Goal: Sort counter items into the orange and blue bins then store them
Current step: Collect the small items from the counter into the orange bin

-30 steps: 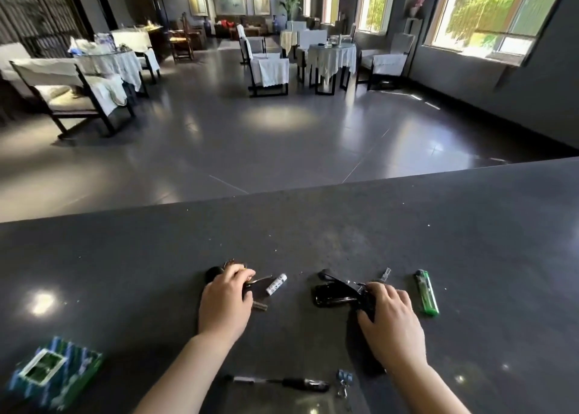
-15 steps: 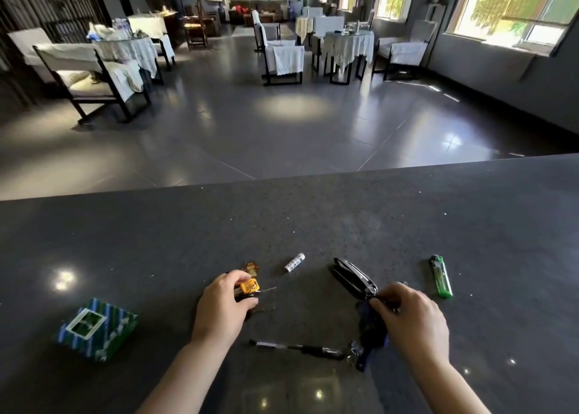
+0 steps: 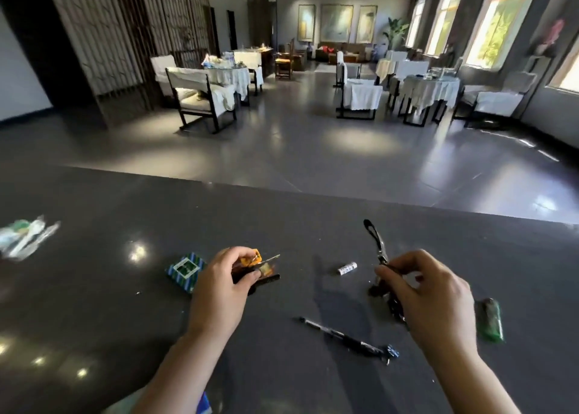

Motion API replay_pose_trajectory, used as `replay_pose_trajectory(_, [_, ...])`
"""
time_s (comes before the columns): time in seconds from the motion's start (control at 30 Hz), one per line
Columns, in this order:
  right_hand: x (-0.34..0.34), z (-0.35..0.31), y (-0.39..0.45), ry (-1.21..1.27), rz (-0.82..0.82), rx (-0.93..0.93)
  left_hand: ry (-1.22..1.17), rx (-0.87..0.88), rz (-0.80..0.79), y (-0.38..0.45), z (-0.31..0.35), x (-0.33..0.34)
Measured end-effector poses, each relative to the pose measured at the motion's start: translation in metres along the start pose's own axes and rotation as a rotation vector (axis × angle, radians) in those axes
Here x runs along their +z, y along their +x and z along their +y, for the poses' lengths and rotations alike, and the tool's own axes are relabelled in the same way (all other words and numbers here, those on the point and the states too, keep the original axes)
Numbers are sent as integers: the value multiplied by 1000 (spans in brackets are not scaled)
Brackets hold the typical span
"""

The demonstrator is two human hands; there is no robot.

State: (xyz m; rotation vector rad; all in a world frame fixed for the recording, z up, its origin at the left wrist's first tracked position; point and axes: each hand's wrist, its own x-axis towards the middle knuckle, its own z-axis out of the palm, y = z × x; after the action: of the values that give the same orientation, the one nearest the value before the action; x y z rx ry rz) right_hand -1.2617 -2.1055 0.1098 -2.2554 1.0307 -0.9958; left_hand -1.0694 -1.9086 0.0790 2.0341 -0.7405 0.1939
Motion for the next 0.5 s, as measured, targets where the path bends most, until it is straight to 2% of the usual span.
replay_pose_trajectory(0.13, [30, -39, -15, 104, -183, -72, 42, -123, 185, -34, -15, -66])
replay_pose_trajectory(0.33, [85, -108, -68, 200, -522, -202, 207, -365, 383, -117, -48, -161])
replay_pose_trajectory(0.5, [118, -180, -133, 285, -646, -378, 261, -488, 500, -186, -74, -236])
